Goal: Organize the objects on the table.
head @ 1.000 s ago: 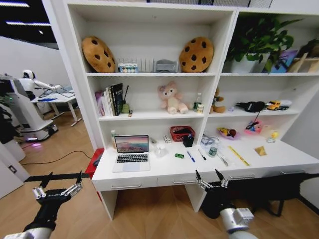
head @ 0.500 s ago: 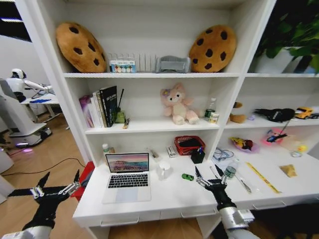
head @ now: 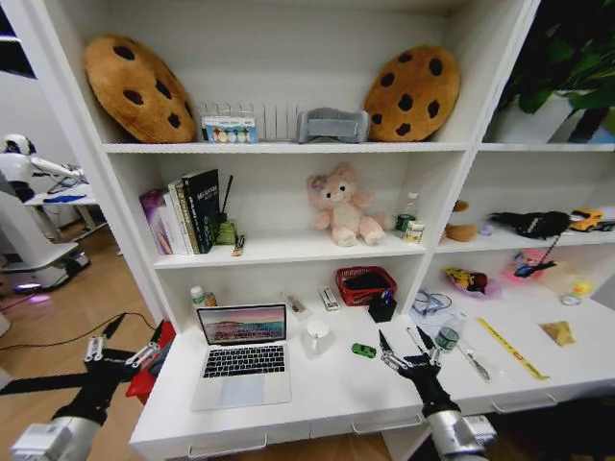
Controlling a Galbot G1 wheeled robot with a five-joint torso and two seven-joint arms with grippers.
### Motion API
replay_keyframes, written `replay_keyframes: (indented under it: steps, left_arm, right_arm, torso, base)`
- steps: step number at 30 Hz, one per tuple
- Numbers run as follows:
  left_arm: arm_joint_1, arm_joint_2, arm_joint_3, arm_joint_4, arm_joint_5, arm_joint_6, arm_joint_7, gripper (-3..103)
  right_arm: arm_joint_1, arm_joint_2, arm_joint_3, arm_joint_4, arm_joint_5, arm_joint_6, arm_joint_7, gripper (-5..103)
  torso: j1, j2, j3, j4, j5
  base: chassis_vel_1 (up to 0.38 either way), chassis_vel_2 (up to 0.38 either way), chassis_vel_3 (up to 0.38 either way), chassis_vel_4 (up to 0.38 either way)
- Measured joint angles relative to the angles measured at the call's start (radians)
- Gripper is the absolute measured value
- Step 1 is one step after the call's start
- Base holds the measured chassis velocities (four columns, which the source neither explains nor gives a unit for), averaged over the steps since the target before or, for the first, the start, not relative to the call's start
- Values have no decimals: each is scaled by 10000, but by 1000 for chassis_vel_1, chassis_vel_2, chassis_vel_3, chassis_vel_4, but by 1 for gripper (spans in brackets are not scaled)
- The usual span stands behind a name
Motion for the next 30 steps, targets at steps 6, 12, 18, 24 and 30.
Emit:
replay_keyframes:
  steps: [6, 12, 18, 24, 30]
  left_arm:
    - [-499, 2210, -214, 1056, -456, 185, 179, 43]
    - [-944, 4141, -170, 1957, -907, 197, 712, 22]
    - [-1603, 6768, 425, 2988, -1267, -15, 1738, 2]
    - [-1690, 8165, 827, 3478, -1429, 142, 2149, 0]
    - [-1852, 9261, 1132, 3662, -1766, 439, 2498, 0]
  right_arm:
    - [-51, 6, 154, -279, -238, 216, 32, 100]
    - [-114, 113, 159, -443, -353, 267, 40, 100]
    - [142, 329, 102, -877, -528, 310, 6, 100]
    - [338, 343, 102, -1083, -478, 338, -54, 100]
    - [474, 349, 77, -1405, -480, 416, -79, 100]
  torso:
    - [12, -5, 3, 2, -1]
    - [11, -4, 3, -5, 3]
    - [10, -5, 3, -2, 3]
    - [10, -5, 4, 0, 3]
    - [9, -5, 3, -1, 3]
  base:
    - [0, 0, 0, 0]
    - [0, 0, 0, 0]
    - [0, 0, 0, 0]
    - [0, 0, 0, 0]
    - [0, 0, 0, 0]
